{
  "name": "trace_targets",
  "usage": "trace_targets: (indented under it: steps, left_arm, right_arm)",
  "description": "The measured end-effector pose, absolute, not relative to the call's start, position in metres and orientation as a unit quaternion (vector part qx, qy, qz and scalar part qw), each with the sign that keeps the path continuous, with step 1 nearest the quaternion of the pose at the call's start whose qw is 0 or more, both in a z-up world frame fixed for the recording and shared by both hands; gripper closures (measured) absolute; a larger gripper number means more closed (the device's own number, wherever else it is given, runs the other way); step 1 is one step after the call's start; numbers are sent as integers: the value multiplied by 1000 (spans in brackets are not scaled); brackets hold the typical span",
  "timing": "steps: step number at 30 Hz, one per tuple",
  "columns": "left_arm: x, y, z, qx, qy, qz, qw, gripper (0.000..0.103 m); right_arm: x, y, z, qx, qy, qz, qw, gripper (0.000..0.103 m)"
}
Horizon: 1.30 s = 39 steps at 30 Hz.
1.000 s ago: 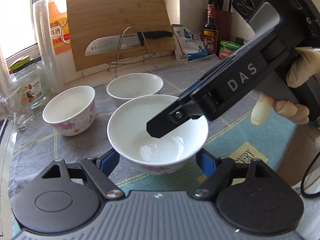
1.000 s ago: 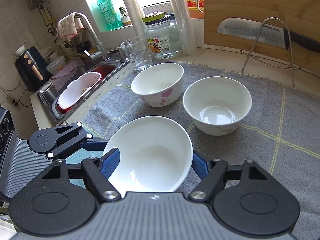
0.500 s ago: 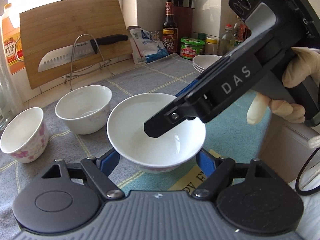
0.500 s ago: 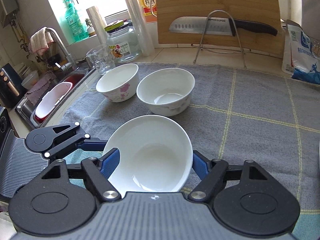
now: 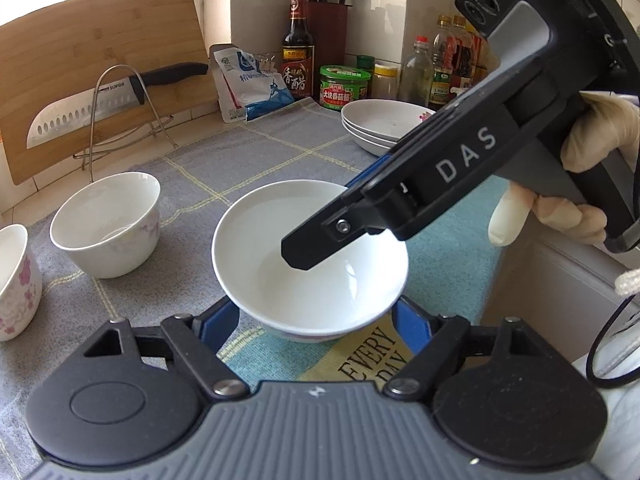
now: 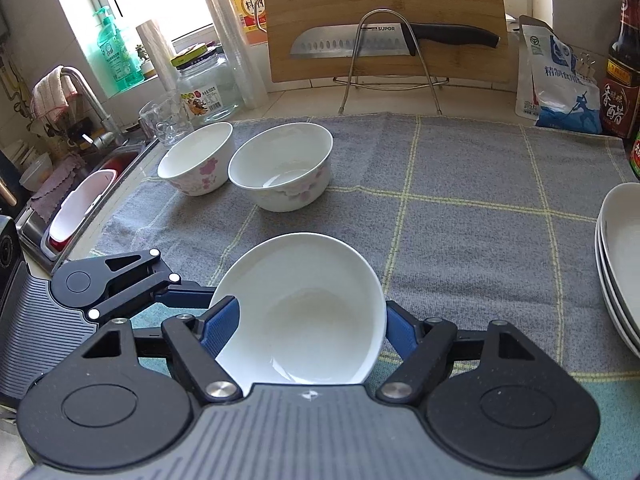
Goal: Organize plates and bowls
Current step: 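Lift the white bowl with the right tool and carry it beside the plate stack, then lower the white bowl onto the towel and open the right tool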
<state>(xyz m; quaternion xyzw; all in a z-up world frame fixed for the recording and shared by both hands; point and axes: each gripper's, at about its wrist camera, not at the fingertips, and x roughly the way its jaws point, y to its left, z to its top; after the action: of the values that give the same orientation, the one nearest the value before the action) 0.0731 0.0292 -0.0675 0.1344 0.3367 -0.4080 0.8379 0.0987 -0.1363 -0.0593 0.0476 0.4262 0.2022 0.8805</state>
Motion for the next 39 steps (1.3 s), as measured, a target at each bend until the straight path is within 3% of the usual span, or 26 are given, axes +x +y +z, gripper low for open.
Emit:
trace_targets:
  steps: [10,14,16,39]
  left_arm:
    - [75,28,-69,127,341,-406,838,19]
    - [72,26,-68,131,333,-407,840,11]
    - [70,27,-66,132,328,-405,843,3]
    - [94,82,-54,127,312,-272,902,2]
  right_arm:
    - [102,-137,-62,50,430,208,877,16]
    - [102,-133,-61,44,424,207,880,0]
    - [102,-132,-58,39,417,211,883,0]
    - [127,-112,-32,-41,382,228,895,0]
